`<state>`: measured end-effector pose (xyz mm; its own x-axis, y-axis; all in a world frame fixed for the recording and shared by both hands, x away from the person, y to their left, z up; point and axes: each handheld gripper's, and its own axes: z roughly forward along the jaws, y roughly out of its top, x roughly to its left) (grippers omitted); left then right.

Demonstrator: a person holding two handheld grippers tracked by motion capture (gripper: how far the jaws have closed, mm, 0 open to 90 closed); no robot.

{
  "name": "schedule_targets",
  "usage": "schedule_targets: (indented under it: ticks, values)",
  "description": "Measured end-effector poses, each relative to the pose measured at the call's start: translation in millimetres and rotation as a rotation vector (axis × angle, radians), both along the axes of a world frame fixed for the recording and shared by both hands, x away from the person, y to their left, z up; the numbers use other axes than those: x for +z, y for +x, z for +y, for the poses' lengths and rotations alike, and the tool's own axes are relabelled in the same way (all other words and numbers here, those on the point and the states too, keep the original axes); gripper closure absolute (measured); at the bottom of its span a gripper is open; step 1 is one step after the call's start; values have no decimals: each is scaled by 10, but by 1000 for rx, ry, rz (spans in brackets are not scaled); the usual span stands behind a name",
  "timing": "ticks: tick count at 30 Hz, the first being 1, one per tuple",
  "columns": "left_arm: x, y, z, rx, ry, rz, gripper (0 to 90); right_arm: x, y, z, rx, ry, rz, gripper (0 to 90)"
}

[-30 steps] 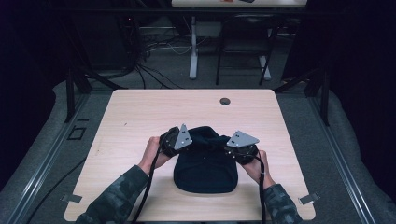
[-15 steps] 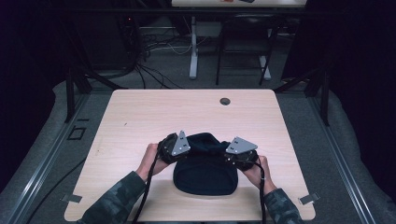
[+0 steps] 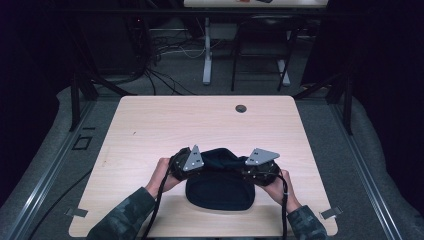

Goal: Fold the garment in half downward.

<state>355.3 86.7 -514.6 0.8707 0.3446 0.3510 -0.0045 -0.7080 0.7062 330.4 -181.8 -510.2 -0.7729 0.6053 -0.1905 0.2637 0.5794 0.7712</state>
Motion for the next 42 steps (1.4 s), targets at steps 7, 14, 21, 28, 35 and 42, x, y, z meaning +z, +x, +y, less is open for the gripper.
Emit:
schedule_targets:
  ticks: [7,14,21,28,35,42]
  values:
    - [-85,-33,-15,-12,-8,44,684,-27,-61,-43,17,-11,14,609]
    - [-173,-58,10,-14,3,96,621,-89,-119,-31,40,-51,28,600]
    - [-269,-87,106,0,-18,178,556,-159,-168,-18,57,-62,47,615]
    - [-325,-126,210,39,13,229,411,-275,-227,17,74,-85,80,623]
    - [-219,-96,453,118,-29,241,348,-350,-264,12,73,-107,100,618]
    - [-31,-33,390,153,-101,227,301,-380,-279,42,71,-114,107,581]
